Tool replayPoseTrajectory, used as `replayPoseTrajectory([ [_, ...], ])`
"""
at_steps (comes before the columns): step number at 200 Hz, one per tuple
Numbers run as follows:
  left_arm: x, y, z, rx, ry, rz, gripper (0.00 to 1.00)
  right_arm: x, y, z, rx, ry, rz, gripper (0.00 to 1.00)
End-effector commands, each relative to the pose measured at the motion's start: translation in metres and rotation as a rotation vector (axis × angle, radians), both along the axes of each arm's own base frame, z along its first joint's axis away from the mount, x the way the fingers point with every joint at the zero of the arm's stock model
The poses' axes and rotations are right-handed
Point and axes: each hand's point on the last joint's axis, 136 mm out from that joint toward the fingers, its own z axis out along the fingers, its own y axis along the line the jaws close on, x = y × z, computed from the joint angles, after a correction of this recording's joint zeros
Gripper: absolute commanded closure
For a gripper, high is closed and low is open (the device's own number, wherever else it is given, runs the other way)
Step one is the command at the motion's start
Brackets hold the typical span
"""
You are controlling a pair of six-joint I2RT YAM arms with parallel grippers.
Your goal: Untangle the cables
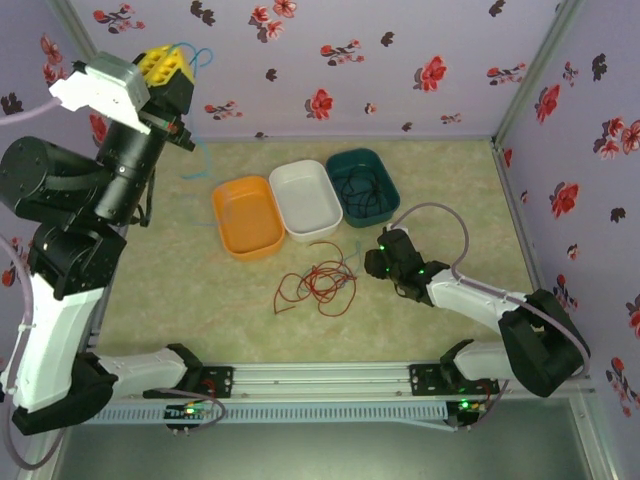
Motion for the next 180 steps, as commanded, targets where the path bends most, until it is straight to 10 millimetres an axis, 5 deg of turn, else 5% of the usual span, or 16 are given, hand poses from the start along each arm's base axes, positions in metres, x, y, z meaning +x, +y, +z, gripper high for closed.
replayPoseTrajectory([
  [1,0.022,-0.009,-0.015,0.03,0.063,0.009,1.0,0.007,0.0,0.019,0.017,-0.035,-0.016,0.51],
  [87,0.121,-0.065,-0.072,-0.039,0.326,-0.205,1.0,0.011,-0.015,0.071,0.008,-0.133,-0.071,0.36],
  [101,0.133,-0.072,-0.079,-0.048,0.348,-0.222,1.0,0.012,-0.019,0.079,0.002,-0.155,-0.086,0.28],
  [118,0.146,-0.077,-0.087,-0.052,0.37,-0.226,1.0,0.013,-0.025,0.087,-0.013,-0.175,-0.106,0.01],
  [180,0.171,-0.082,-0.122,-0.034,0.446,-0.202,1.0,0.014,-0.042,0.114,-0.06,-0.234,-0.165,0.01],
])
